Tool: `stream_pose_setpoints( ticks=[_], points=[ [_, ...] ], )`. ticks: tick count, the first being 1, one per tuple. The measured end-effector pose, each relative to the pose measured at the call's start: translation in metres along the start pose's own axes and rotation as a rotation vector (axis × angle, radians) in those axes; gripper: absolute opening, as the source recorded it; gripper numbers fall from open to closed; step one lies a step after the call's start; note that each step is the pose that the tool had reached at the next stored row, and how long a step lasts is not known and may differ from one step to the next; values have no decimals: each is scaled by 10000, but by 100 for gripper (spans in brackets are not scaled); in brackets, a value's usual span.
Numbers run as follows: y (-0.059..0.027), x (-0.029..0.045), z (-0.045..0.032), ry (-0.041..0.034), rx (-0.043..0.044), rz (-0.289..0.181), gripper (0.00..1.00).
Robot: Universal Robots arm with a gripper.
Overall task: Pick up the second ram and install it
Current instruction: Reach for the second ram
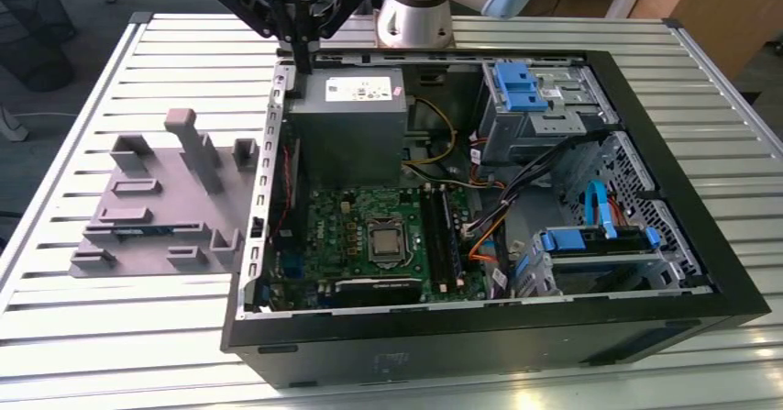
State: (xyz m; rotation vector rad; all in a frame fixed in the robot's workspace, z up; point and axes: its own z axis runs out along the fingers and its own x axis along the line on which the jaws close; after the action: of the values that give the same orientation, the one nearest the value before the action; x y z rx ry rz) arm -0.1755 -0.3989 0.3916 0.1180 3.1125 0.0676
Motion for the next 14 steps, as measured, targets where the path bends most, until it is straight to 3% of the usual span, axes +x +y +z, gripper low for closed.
stream_pose_setpoints(
  ticks=[14],
  points=[
    [-5, 71, 2, 0, 0, 0, 11]
  ],
)
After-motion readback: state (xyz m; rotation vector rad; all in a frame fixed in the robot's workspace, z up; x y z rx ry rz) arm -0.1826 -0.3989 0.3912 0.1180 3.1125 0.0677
